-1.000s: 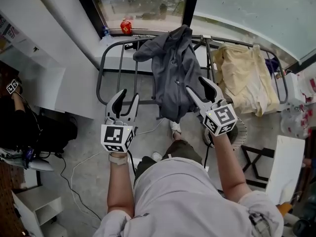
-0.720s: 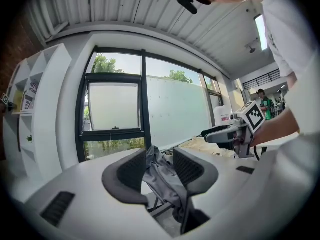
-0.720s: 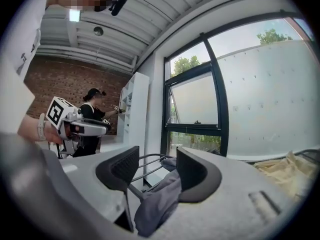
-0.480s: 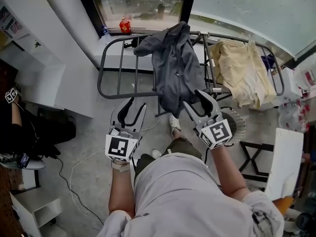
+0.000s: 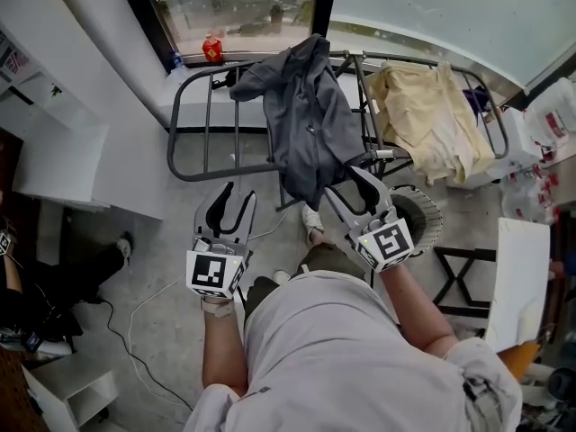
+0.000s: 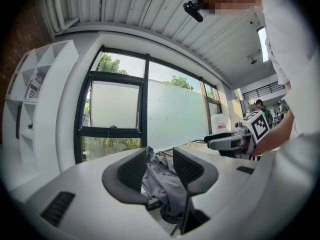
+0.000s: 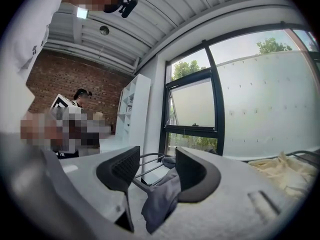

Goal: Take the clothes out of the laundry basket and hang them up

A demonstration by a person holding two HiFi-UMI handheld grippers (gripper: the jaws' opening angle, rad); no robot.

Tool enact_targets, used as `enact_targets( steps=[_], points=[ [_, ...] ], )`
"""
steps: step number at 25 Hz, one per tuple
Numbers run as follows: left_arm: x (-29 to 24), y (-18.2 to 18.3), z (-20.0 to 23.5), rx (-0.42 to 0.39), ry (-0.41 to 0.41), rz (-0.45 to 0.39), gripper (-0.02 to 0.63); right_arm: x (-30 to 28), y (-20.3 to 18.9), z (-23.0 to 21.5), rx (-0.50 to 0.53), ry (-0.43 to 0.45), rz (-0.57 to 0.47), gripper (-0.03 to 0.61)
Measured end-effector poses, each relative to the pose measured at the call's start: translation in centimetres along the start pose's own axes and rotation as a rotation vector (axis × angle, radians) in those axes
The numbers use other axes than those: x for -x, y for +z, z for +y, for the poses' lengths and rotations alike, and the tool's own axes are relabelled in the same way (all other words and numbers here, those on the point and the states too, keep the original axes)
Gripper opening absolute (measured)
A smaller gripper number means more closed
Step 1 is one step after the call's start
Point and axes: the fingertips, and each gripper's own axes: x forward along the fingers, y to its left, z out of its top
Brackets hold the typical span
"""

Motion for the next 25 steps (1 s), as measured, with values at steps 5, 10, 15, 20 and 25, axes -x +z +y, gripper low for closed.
enact_targets(
  steps=[5, 10, 15, 20, 25],
  points=[
    [-0.3, -0.4, 0.1, 0.002, -0.005, 0.002, 0.152, 0.0, 0.0, 0.1, 0.008, 0.01, 0.003, 0.224],
    [-0.1, -0.7, 0.4, 0.013, 0.0, 0.014, 0.152, -0.2, -0.2, 0.4, 0.008, 0.015, 0.016, 0.224],
    [0.2, -0.9, 0.6, 0.026, -0.001, 0.006, 0.152, -0.8, -0.3, 1.0, 0.034, 0.041, 0.03, 0.224],
    [0.4, -1.6, 1.3, 0.029, 0.015, 0.023, 0.153, -1.4, -0.3, 0.5, 0.044, 0.032, 0.036, 0.224],
    [0.7, -1.6, 2.0, 0.054, 0.021, 0.014, 0.153, -2.0, -0.1, 0.4, 0.064, 0.034, 0.05, 0.224]
  ],
)
